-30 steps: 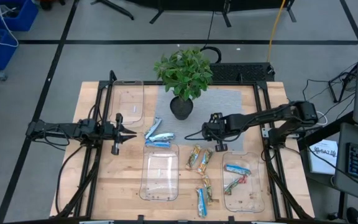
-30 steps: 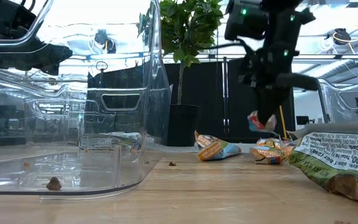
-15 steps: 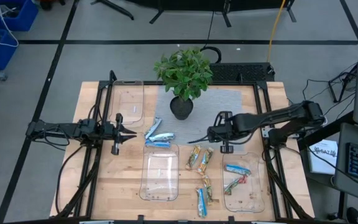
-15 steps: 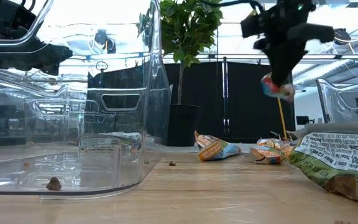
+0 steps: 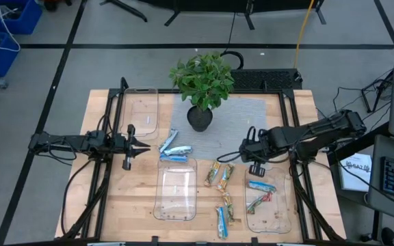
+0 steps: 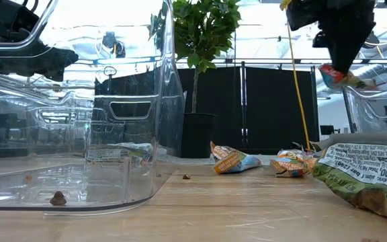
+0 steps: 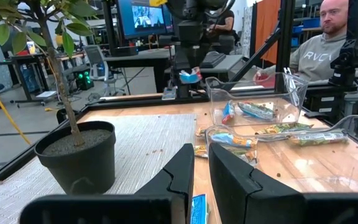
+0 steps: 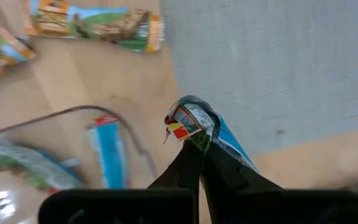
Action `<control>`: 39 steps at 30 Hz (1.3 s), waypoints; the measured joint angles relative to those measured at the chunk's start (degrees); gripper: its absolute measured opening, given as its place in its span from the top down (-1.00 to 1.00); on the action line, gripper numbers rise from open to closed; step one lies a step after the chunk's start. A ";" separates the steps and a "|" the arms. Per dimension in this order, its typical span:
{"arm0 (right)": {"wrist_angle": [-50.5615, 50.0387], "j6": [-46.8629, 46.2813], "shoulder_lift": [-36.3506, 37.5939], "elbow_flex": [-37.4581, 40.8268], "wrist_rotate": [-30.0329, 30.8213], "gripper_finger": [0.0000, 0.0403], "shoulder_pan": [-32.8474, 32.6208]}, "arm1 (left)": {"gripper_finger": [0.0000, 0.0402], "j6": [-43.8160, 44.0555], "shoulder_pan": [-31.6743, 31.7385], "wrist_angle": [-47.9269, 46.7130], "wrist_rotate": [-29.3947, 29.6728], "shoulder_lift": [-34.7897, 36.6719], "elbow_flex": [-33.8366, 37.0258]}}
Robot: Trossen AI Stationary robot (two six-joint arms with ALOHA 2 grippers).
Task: Pick and place Granola Bars by type
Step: Put the red granola bar into the bottom right transparent bin
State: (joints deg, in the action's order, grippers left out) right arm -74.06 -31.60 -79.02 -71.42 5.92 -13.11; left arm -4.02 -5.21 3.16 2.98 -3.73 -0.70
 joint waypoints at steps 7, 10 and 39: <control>-0.01 -5.24 0.00 0.02 -3.08 1.00 -1.25 | 0.71 0.01 -0.01 0.02 0.00 -0.02 0.00; 0.03 -6.32 -0.02 0.02 -3.23 1.00 -2.17 | 0.71 -0.01 -0.01 0.03 0.00 -0.01 0.01; 8.24 -22.07 -4.44 0.04 -9.27 1.00 -18.61 | 0.71 -0.01 0.00 0.04 0.00 0.00 0.01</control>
State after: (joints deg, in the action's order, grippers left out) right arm -65.82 -53.67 -83.47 -71.37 -3.35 -31.73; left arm -4.03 -5.22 3.20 2.98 -3.73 -0.69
